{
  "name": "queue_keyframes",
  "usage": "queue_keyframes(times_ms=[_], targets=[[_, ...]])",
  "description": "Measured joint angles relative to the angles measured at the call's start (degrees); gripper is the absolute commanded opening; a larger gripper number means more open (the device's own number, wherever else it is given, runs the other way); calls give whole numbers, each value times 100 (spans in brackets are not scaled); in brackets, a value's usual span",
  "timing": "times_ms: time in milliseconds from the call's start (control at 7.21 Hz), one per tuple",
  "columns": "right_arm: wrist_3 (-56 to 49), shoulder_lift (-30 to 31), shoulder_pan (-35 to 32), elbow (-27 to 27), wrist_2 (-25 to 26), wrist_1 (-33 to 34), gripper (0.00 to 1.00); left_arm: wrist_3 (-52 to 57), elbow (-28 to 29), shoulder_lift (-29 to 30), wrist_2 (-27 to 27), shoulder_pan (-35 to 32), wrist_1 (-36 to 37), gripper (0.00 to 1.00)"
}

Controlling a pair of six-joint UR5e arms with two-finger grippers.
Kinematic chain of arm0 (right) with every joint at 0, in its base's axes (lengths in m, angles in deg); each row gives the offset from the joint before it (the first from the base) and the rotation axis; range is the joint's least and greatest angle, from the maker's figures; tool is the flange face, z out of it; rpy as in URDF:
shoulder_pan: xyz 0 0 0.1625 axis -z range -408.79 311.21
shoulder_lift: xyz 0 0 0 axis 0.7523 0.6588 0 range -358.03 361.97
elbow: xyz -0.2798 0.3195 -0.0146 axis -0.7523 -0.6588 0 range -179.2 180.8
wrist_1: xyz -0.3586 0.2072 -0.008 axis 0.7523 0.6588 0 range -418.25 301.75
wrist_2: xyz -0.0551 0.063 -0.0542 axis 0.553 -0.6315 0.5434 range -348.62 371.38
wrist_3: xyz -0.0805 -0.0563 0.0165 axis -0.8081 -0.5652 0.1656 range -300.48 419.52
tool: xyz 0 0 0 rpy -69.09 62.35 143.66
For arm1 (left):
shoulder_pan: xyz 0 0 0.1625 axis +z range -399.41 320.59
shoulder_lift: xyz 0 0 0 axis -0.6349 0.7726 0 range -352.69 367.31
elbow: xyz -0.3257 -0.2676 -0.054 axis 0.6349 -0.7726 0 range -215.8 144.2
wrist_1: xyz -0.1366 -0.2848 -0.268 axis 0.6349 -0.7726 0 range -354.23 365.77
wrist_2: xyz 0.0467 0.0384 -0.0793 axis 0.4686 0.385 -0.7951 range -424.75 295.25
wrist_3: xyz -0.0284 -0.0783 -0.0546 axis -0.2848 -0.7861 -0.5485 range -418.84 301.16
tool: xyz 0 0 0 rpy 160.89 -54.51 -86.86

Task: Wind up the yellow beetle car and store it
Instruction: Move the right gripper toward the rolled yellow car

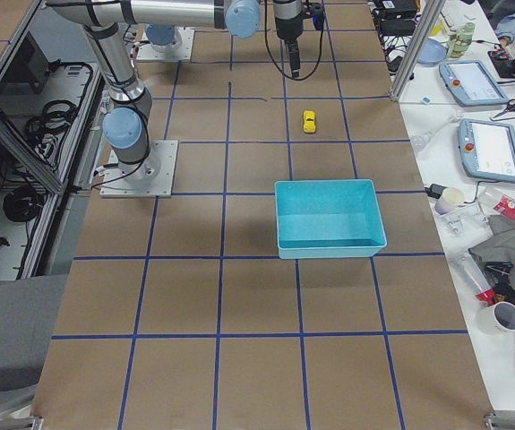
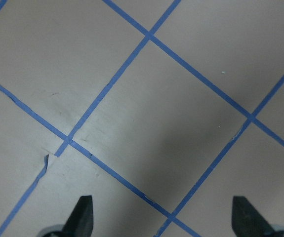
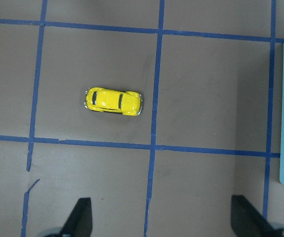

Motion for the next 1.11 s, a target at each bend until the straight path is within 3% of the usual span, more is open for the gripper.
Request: queue_keyframes(times_ms=[555,832,1110], targets=[[-343,-224,19,-96,-15,-9,100,1002,-43,-537,-135,-48,-413,100],[-582,-586,61,-259,-22,-7,100,1960,-259,-791,-292,-282,-596,100],[-281,-757,65,-306,-97,8,100,2253,-520,-1017,-338,-472,-671,100]])
